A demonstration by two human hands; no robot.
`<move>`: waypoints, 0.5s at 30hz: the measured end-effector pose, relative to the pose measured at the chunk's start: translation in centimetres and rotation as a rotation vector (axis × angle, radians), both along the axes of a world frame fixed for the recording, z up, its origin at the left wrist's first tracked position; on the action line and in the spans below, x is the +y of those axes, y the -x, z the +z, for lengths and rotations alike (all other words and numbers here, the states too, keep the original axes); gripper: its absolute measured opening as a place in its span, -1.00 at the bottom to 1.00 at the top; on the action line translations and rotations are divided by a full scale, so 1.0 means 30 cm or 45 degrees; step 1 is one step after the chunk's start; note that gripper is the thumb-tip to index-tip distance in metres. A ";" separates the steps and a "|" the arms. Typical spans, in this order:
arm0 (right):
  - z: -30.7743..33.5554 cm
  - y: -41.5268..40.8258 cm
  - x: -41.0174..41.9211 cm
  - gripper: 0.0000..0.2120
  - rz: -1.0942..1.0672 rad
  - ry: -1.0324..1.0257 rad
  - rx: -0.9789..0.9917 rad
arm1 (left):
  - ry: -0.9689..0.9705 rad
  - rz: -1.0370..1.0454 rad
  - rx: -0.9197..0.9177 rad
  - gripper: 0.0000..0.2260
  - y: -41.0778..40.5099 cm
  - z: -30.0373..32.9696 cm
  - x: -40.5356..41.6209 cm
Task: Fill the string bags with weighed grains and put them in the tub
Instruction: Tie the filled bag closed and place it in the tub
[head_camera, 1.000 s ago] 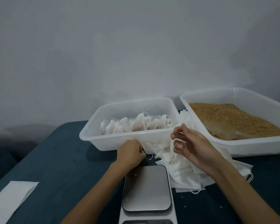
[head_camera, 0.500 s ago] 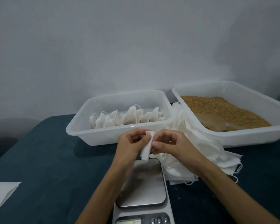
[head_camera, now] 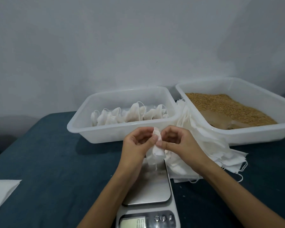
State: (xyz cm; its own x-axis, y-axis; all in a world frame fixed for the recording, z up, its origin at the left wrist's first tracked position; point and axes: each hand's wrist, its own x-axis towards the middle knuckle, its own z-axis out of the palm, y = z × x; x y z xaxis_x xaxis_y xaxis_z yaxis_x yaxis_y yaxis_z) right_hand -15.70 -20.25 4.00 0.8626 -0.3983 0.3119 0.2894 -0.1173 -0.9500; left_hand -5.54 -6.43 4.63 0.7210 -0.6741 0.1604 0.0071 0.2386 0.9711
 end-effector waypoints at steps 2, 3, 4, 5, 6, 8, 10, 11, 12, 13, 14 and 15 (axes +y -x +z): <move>0.002 0.003 -0.008 -0.83 -0.052 -0.077 -0.047 | -0.003 0.005 0.015 -0.85 -0.005 0.005 0.003; 0.003 0.002 -0.010 -0.84 -0.081 -0.099 -0.066 | -0.003 0.008 0.017 -0.83 -0.005 0.005 0.003; 0.002 0.001 -0.012 -0.86 -0.104 -0.105 -0.085 | 0.003 0.013 0.024 -0.82 -0.005 0.004 0.002; 0.000 -0.001 -0.013 -0.87 -0.127 -0.093 -0.103 | 0.015 0.017 0.040 -0.81 -0.007 0.002 0.000; 0.000 -0.002 -0.014 -0.87 -0.145 -0.069 -0.120 | 0.034 0.017 0.060 -0.80 -0.009 0.001 -0.001; 0.003 0.000 -0.015 -0.88 -0.166 -0.014 -0.136 | 0.070 0.021 0.073 -0.82 -0.014 -0.001 -0.002; 0.005 0.002 -0.011 -0.89 -0.158 0.017 -0.132 | 0.069 0.031 0.034 -0.82 -0.016 -0.004 0.000; 0.007 0.003 -0.006 -0.91 -0.144 0.023 -0.125 | 0.060 0.035 0.005 -0.82 -0.016 -0.006 0.001; 0.008 0.004 0.000 -0.97 -0.127 0.028 -0.112 | 0.055 0.036 -0.031 -0.83 -0.014 -0.007 0.002; 0.011 0.005 0.007 -0.95 -0.114 0.024 -0.091 | 0.056 0.035 -0.071 -0.83 -0.011 -0.008 0.002; 0.014 0.007 0.012 -0.86 -0.106 0.018 -0.068 | 0.061 0.032 -0.113 -0.82 -0.008 -0.009 0.002; 0.017 0.009 0.015 -0.78 -0.102 0.010 -0.045 | 0.066 0.026 -0.149 -0.81 -0.004 -0.009 0.002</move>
State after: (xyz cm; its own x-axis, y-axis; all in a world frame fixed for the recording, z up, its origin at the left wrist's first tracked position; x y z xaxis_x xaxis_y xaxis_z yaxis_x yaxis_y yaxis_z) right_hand -15.96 -19.80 4.52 0.8164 -0.4628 0.3453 0.3124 -0.1488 -0.9382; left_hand -5.41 -6.36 4.37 0.7087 -0.6483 0.2783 -0.1108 0.2873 0.9514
